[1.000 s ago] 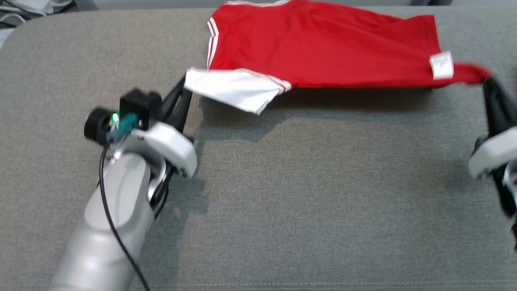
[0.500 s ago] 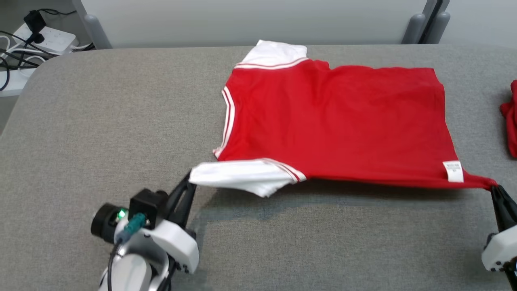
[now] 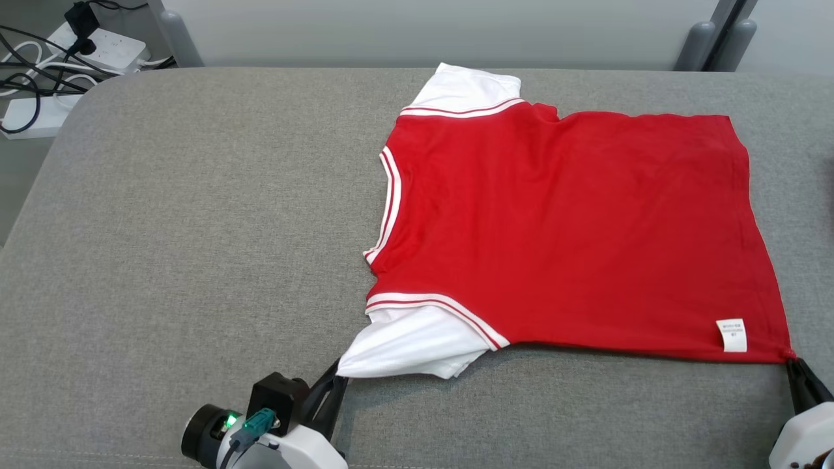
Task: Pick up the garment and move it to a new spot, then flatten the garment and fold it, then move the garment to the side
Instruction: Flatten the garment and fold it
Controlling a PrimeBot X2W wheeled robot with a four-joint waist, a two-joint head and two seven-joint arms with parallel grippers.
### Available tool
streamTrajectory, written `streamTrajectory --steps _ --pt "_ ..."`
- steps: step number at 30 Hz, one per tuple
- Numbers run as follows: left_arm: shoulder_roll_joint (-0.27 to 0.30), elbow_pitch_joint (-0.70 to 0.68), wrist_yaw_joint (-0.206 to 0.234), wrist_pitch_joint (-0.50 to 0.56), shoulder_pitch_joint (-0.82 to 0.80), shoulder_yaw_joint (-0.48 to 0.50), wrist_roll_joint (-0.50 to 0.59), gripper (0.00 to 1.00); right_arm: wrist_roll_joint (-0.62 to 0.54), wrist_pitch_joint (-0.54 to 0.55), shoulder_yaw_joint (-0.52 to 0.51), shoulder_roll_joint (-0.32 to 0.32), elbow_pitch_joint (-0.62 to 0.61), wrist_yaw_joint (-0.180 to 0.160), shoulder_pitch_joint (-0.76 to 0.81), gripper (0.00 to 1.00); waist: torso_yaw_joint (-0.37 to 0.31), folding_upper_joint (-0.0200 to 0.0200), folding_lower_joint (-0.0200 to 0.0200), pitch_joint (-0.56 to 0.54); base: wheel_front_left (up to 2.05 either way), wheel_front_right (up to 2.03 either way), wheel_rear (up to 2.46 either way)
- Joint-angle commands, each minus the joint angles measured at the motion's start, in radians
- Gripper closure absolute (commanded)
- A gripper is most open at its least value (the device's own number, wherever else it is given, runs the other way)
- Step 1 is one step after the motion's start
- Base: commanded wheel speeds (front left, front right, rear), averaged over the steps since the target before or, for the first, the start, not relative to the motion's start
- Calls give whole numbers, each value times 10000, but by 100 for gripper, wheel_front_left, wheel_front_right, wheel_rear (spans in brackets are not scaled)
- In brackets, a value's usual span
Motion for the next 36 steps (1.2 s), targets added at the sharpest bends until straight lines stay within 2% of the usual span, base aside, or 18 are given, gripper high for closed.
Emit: streamTrajectory --steps 1,10,16,17,19,20,21,22,27,32,36 --pt "60 -73 90 45 -92 310 -147 100 2 -88 102 -237 -65 -2 199 100 31 0 0 -1 0 0 0" --pt "-205 1851 0 1736 -567 -226 -330 100 -533 -251 191 -234 304 -2 85 100 57 0 0 -73 0 0 0" --pt "-411 2637 31 1788 -934 -369 -327 100 -888 -316 259 -103 687 -2 -101 100 18 0 0 -146 0 0 0" --pt "-440 2731 55 1705 -972 -363 -332 100 -923 -328 252 -83 750 -2 -115 96 12 0 0 -175 0 0 0" --pt "-491 2870 75 1552 -1025 -351 -369 98 -969 -361 199 -71 813 -2 -124 62 1 0 0 -243 0 0 0" --pt "-504 2906 110 1432 -1040 -320 -382 72 -988 -379 169 -71 811 -2 -114 38 -7 0 0 -301 0 0 0" --pt "-506 2946 122 1359 -1035 -311 -393 24 -1000 -396 133 -71 786 -2 -96 0 -19 0 0 -369 0 0 0" --pt "-511 2968 158 1288 -1016 -268 -431 0 -1004 -412 86 -72 737 -2 -71 0 -27 0 0 -441 0 0 0" --pt "-451 2558 487 877 -744 173 -733 0 -1059 -457 -217 -56 68 -2 159 0 -74 0 0 -882 0 0 0" --pt "-314 1592 1073 182 -340 949 -1079 0 -1213 -464 -549 128 -1328 -2 573 0 -79 0 0 -1314 0 0 0" --pt "-319 736 1362 -470 -120 1496 -1362 0 -1327 -465 -595 347 -2399 -2 834 0 -80 0 0 -1609 0 0 0"
